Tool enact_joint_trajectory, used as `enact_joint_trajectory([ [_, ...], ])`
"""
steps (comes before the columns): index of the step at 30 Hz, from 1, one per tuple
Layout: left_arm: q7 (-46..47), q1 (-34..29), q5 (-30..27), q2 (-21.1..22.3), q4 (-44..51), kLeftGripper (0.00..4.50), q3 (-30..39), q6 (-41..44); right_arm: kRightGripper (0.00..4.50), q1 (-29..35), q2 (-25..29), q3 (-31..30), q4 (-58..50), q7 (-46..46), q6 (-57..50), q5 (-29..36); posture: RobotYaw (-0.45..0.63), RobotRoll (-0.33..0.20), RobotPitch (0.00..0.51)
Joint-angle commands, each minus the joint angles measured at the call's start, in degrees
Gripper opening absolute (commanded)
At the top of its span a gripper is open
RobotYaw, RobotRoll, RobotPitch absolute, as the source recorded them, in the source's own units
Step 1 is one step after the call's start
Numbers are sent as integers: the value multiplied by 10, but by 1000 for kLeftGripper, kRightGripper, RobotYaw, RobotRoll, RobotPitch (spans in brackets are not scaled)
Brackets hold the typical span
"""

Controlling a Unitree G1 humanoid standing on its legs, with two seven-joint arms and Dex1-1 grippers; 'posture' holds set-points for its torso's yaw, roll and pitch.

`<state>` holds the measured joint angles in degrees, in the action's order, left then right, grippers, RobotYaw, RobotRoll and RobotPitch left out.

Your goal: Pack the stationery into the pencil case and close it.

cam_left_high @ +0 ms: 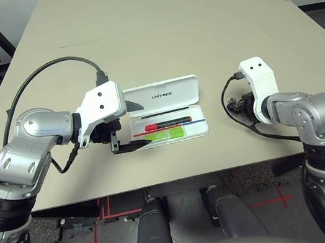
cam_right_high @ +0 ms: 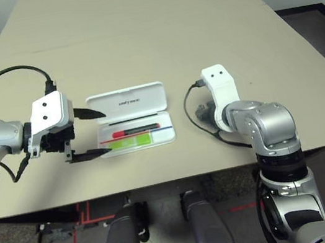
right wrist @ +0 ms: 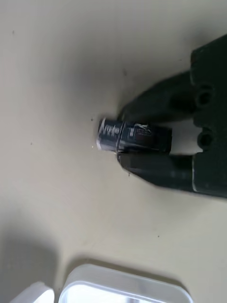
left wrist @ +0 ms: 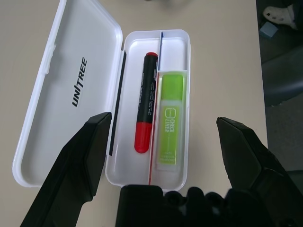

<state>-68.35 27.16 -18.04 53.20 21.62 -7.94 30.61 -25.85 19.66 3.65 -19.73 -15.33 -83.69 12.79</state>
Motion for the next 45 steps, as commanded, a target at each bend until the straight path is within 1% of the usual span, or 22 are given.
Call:
enact_joint_trajectory([
  [1, 0, -1, 6, 1, 4, 4500, -14, 0, 357, 11, 5, -13, 16, -7, 0, 9, -22, 0, 148],
  [6, -2, 4, 10, -1, -3, 4500, -17, -3, 357, 7, 44, -31, 23, -38, 28, 20, -29, 0, 142],
  [8, -3, 6, 12, -2, -6, 4500, -19, -4, 357, 6, 87, -53, 21, -95, 59, 44, -29, 0, 139],
  [10, -2, 7, 13, -2, -8, 4500, -21, -5, 357, 7, 140, -79, 18, -165, 113, 64, -27, 0, 137],
  [13, 0, 7, 16, -1, -11, 4500, -21, -8, 357, 5, 209, -106, 26, -247, 189, 73, -23, 0, 130],
  [19, -2, 3, 20, 3, -13, 4500, -16, -14, 357, -2, 304, -124, 42, -427, 333, 96, -18, 0, 124],
  [23, -2, 2, 23, 8, -13, 4500, -15, -14, 357, -9, 348, -141, 58, -539, 421, 98, -8, 0, 121],
  [25, -2, 1, 26, 11, -13, 4500, -14, -13, 357, -18, 350, -147, 67, -570, 449, 95, -3, 0, 120],
  [27, -1, -1, 27, 14, -11, 4500, -12, -12, 357, -35, 336, -156, 79, -590, 470, 95, 0, 0, 119],
  [30, 1, -6, 26, 19, -4, 4500, -10, -9, 357, -60, 310, -182, 99, -607, 500, 77, 3, 0, 119],
  [34, 3, -6, 25, 22, 0, 4500, -9, -5, 357, -86, 280, -219, 130, -617, 537, 43, 22, 0, 113],
  [38, 6, -5, 24, 23, 4, 4500, -8, -1, 357, -92, 252, -247, 155, -618, 581, 9, 28, 0, 111],
  [45, 12, -9, 22, 23, 12, 4500, -7, 8, 357, -106, 205, -266, 208, -604, 642, -44, 33, 0, 112],
])
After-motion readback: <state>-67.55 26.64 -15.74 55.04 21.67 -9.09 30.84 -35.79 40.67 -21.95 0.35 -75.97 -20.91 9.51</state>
